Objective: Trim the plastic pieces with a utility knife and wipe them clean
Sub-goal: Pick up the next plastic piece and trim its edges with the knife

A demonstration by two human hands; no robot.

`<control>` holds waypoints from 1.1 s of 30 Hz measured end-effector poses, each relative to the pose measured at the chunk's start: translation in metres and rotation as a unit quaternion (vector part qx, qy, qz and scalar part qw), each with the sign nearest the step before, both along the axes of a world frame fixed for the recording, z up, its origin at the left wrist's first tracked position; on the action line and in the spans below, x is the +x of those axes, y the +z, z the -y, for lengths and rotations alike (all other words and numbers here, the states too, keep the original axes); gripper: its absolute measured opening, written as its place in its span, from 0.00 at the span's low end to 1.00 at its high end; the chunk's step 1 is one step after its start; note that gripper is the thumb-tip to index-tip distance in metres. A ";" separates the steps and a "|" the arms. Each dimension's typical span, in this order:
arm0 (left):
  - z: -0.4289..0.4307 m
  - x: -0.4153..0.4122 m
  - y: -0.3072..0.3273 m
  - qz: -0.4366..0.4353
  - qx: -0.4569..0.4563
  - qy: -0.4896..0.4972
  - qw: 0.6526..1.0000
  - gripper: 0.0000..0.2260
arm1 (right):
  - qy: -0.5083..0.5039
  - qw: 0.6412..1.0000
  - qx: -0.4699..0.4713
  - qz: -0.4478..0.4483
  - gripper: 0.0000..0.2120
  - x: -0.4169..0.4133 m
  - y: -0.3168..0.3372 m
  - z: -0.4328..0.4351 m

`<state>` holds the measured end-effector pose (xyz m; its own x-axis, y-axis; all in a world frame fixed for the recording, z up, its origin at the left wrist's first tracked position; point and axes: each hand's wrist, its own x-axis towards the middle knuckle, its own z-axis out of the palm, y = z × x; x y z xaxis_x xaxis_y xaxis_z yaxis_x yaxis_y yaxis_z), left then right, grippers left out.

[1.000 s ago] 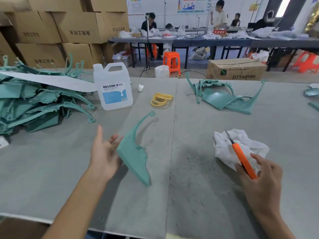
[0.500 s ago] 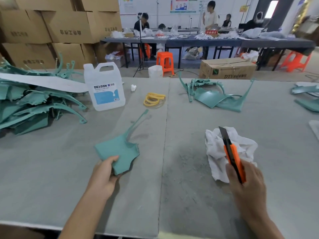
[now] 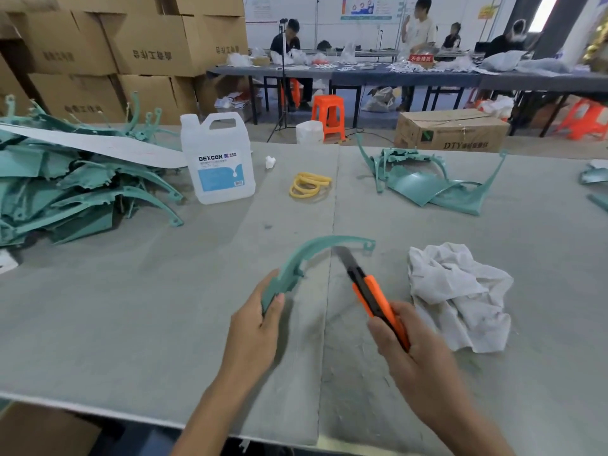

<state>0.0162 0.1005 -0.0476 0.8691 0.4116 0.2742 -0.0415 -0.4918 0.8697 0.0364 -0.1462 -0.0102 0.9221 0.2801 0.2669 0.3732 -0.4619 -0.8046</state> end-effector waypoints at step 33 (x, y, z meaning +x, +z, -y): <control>0.017 -0.005 -0.009 -0.085 0.069 0.002 0.994 0.20 | 0.063 0.964 -0.256 0.040 0.17 0.092 0.022 -0.017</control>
<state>0.0109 0.0834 -0.0570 0.9058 0.3843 0.1782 0.1026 -0.6071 0.7880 0.1287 -0.1287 0.0118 0.8542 0.5027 0.1327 0.5040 -0.7378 -0.4491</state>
